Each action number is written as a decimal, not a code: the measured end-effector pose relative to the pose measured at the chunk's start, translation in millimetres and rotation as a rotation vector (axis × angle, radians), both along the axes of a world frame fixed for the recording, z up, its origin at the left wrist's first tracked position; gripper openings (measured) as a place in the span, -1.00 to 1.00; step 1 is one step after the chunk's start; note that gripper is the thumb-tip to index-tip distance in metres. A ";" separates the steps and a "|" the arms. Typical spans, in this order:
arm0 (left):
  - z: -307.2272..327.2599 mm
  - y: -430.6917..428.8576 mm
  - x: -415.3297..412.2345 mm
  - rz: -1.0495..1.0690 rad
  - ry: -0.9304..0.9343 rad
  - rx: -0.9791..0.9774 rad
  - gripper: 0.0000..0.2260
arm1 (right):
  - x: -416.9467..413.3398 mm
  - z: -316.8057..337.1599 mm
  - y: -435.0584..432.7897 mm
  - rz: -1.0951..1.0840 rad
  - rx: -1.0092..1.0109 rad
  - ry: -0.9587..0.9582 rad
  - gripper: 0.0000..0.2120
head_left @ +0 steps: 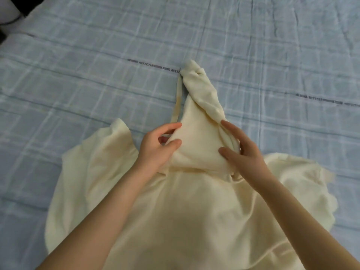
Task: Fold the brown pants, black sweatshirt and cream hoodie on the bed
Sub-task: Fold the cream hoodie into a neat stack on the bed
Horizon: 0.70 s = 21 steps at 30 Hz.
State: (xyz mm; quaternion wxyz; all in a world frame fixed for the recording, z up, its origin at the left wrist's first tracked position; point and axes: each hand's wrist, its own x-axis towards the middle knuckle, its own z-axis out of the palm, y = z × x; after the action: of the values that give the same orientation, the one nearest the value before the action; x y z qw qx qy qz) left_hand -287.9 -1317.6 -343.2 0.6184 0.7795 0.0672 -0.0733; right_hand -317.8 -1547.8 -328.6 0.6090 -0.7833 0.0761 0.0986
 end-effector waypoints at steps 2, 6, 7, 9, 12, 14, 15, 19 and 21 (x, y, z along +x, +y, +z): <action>13.8 8.2 -29.8 0.013 0.040 -0.082 -0.59 | -26.2 12.8 3.3 0.005 0.021 -0.016 -0.38; 40.2 21.0 -88.0 0.017 0.119 -0.212 -0.62 | -81.4 41.4 14.7 -0.028 0.025 -0.062 -0.35; 46.4 24.3 -103.3 0.016 0.143 -0.250 -0.63 | -96.3 49.0 18.1 -0.042 0.020 -0.068 -0.34; 55.9 30.3 -136.3 -0.008 0.186 -0.303 -0.60 | -129.0 62.6 24.3 -0.076 0.007 -0.063 -0.33; 67.2 43.3 -188.5 -0.052 0.231 -0.328 -0.56 | -187.3 79.1 37.2 -0.136 0.019 -0.009 -0.32; 63.9 52.2 -223.2 -0.051 0.312 -0.305 -0.58 | -231.2 78.1 46.1 -0.165 0.014 0.058 -0.34; 59.3 56.9 -241.6 -0.051 0.358 -0.291 -0.60 | -254.4 73.8 52.0 -0.177 0.013 0.100 -0.34; 34.0 76.7 -302.8 -0.116 0.503 -0.211 -0.62 | -327.3 50.1 80.1 -0.196 0.012 0.245 -0.31; 20.1 85.7 -320.1 -0.169 0.495 -0.125 -0.63 | -345.4 37.6 91.6 -0.203 -0.052 0.297 -0.30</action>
State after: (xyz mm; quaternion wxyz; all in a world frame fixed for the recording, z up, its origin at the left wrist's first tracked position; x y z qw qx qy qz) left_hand -608.0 -1231.9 -323.1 0.6217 0.7012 0.1465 -0.3167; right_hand -663.2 -1456.3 -291.0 0.5776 -0.7639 0.2463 0.1490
